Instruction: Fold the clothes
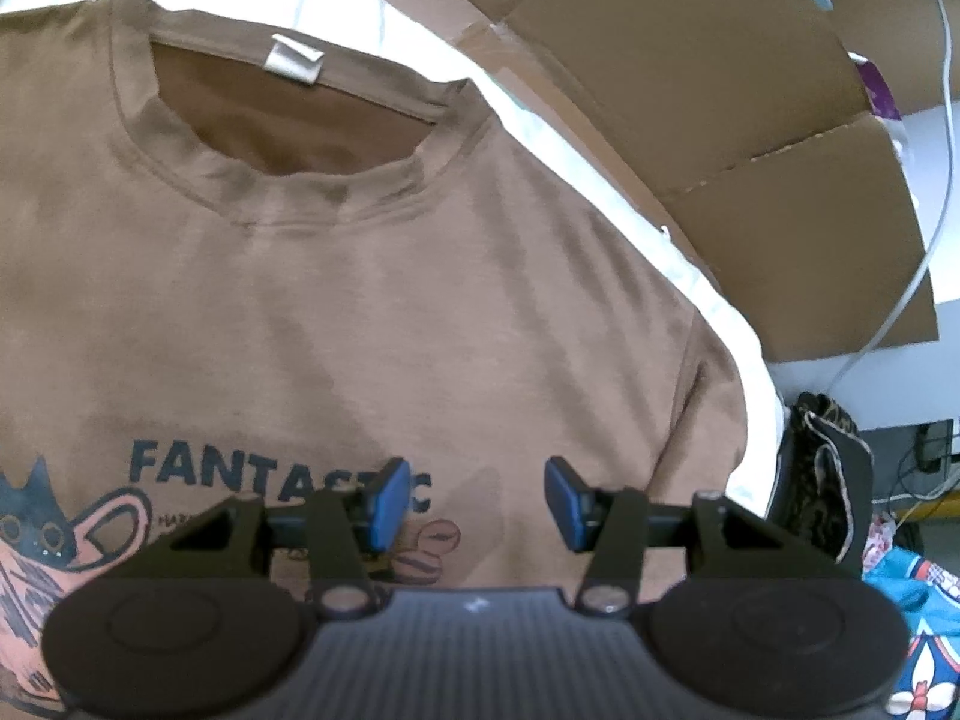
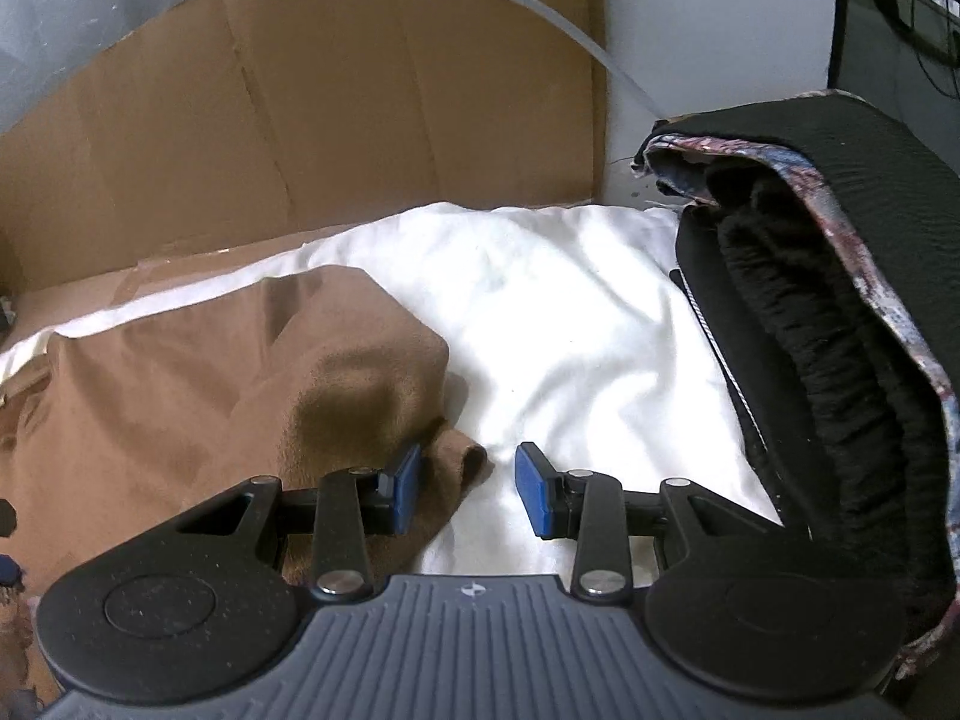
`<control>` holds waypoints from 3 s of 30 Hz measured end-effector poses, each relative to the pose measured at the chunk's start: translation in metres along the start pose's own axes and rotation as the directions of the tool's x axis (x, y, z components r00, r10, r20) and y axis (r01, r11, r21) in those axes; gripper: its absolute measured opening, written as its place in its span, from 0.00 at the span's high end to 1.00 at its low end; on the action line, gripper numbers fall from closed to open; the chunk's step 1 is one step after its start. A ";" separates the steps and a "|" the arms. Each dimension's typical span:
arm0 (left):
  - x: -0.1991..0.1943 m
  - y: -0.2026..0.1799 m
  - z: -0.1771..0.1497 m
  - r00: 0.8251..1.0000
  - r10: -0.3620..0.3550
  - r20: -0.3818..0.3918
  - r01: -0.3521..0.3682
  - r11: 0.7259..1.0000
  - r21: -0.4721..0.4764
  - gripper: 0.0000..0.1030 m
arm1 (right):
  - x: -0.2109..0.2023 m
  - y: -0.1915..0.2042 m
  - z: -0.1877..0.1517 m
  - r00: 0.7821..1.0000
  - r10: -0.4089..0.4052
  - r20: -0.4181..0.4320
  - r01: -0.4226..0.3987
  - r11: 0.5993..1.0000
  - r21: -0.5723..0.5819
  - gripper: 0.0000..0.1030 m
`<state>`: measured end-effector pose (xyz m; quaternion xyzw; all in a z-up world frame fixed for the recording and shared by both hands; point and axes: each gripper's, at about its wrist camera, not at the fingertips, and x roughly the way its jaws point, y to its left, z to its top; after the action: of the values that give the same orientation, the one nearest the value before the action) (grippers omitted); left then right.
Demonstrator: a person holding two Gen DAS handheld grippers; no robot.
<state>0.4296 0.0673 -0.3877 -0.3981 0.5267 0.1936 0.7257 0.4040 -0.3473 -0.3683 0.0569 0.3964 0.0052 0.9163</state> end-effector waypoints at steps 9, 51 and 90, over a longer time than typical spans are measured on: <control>-0.006 -0.008 0.004 1.000 -0.017 0.018 0.016 1.000 0.016 0.49 | -0.003 0.013 0.002 0.998 0.068 0.000 -0.068 0.994 -0.084 0.95; 0.097 -0.145 0.065 0.997 -0.058 0.059 0.051 0.993 0.110 1.00 | -0.078 -0.028 0.090 0.879 0.442 0.180 -0.477 0.822 0.310 0.99; -0.010 0.012 0.105 0.961 -0.268 0.065 0.268 0.963 0.009 0.48 | -0.056 0.097 0.063 0.844 0.535 -0.034 -0.530 0.843 0.095 1.00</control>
<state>0.4816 0.1586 -0.3695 -0.4591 0.4439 0.1062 0.7621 0.4142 -0.2601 -0.2743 0.2019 0.3916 0.2446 0.8638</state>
